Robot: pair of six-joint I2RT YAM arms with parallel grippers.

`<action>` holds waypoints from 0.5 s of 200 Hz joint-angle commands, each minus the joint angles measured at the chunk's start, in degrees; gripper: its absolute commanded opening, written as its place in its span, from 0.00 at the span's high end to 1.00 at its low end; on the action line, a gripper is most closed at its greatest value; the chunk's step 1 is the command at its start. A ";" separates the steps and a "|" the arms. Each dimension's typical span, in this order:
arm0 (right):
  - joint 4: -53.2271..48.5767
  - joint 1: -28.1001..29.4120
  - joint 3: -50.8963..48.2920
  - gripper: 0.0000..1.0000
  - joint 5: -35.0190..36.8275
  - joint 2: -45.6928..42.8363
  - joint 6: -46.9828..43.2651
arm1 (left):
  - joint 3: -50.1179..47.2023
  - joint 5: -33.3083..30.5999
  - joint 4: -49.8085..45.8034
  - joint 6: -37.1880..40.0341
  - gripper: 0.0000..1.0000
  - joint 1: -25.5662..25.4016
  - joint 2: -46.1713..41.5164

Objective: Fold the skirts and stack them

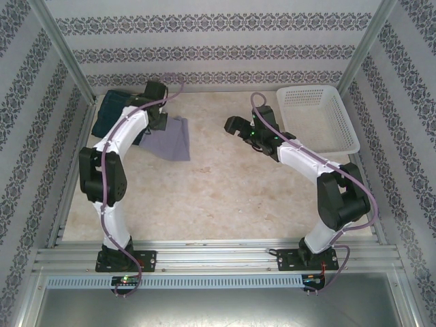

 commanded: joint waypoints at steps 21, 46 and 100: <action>-0.85 -0.59 -0.05 0.02 1.42 0.41 1.91 | 24.06 -0.36 -14.60 16.08 1.00 5.01 10.63; -3.07 -0.72 0.97 0.02 1.46 1.38 2.44 | 39.87 4.90 -21.46 21.47 1.00 8.26 18.02; -12.46 -0.86 5.96 0.02 2.91 2.91 0.75 | 48.61 19.58 -22.26 27.70 1.00 18.42 21.95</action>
